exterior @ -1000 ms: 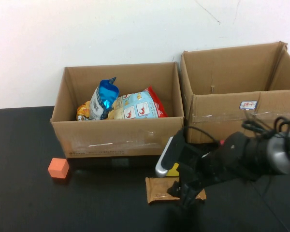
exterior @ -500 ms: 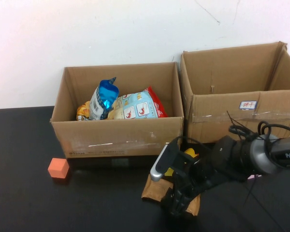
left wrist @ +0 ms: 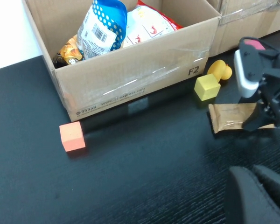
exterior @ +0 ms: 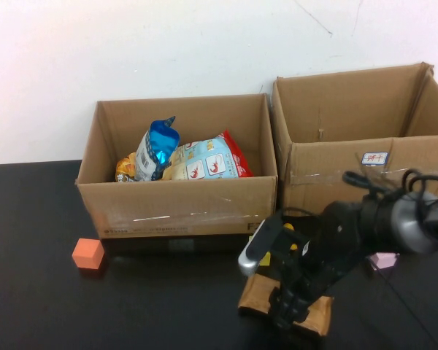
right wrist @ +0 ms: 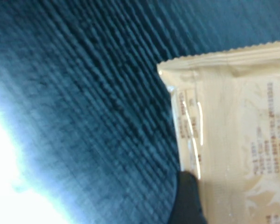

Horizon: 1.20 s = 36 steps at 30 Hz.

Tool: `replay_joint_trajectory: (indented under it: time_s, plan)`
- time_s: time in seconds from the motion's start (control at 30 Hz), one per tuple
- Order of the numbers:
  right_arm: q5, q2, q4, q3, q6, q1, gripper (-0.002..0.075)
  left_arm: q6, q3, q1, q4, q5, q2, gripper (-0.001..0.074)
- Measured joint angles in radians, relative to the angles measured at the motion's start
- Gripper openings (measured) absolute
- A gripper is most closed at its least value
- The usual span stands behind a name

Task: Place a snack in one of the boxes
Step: Pick up the biscuit, then place the biscuit in the biscuit box

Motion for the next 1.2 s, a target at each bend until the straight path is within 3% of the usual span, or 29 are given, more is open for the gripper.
replay_joint_trajectory:
  time_s: [0.47, 0.57, 0.7, 0.83, 0.93, 1.03, 1.2]
  plan:
    - [0.069, -0.386, -0.113, 0.005, 0.094, 0.0, 0.0451, 0.0, 0.0, 0.0, 0.0, -0.029, 0.0, -0.0001]
    - [-0.027, -0.463, -0.217, 0.01, 0.125, 0.0, 0.0451, 0.0, 0.0, 0.0, 0.0, -0.029, 0.0, -0.0001]
    - [-0.33, -0.494, -0.265, 0.01, 0.143, -0.043, 0.0451, 0.0, 0.0, 0.0, 0.0, -0.029, 0.0, -0.0001]
    - [-0.708, -0.44, -0.121, 0.003, 0.164, -0.118, 0.0451, -0.005, 0.0, 0.0, 0.0, -0.029, 0.0, -0.0001]
    - [-0.865, -0.34, 0.003, -0.05, 0.185, -0.163, 0.0451, -0.016, 0.0, 0.0, -0.007, -0.029, 0.0, -0.0001]
    - [-0.873, -0.215, 0.106, -0.129, 0.191, -0.192, 0.0451, -0.017, 0.0, 0.0, -0.016, -0.029, 0.0, -0.0001]
    - [-0.683, -0.067, 0.531, -0.299, 0.136, -0.207, 0.0451, -0.017, 0.0, 0.0, -0.016, -0.029, 0.0, -0.0001]
